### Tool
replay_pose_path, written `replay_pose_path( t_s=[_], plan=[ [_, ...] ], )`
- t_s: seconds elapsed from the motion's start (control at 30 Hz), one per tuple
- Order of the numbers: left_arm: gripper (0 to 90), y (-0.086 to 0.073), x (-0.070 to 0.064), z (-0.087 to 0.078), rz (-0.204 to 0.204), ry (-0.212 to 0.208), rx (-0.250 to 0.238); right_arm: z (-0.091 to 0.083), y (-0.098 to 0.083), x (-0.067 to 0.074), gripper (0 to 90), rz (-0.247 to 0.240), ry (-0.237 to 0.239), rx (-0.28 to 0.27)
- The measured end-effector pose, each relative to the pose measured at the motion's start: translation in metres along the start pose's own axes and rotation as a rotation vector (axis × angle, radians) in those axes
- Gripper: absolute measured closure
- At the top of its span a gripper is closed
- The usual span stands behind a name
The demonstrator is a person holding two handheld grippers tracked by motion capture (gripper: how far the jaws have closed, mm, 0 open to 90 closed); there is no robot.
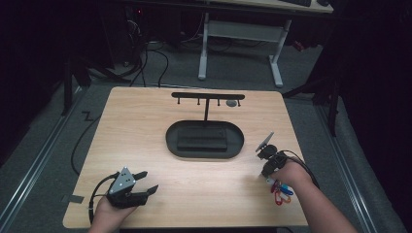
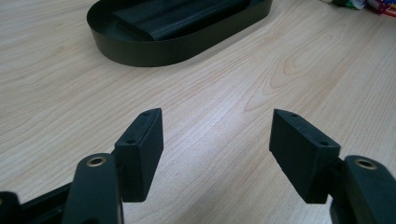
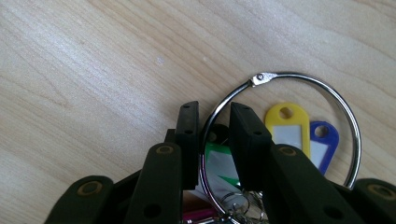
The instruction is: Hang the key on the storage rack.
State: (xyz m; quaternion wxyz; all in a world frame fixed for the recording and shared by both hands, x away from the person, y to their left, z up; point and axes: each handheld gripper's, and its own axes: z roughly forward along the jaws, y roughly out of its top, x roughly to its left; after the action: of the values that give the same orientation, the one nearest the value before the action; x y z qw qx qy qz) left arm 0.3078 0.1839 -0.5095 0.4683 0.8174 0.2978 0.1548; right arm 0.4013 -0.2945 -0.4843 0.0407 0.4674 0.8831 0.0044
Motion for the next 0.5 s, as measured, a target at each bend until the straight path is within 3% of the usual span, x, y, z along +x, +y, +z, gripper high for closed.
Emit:
replay_pose_path(
  t_s=[0.13,0.2,0.5],
  plan=[
    [35.9,0.001,-0.001,0.001,0.003,-0.002,-0.003,0.0,0.002,0.002,79.1,-0.014,-0.006,0.008],
    [36.0,0.001,-0.002,0.001,0.014,-0.001,0.001,0.0,0.003,0.006,85.8,-0.02,-0.011,0.012],
    [36.2,0.001,-0.002,0.001,0.014,0.0,-0.001,-0.018,0.001,0.015,86.6,-0.056,-0.012,-0.007]
  ],
)
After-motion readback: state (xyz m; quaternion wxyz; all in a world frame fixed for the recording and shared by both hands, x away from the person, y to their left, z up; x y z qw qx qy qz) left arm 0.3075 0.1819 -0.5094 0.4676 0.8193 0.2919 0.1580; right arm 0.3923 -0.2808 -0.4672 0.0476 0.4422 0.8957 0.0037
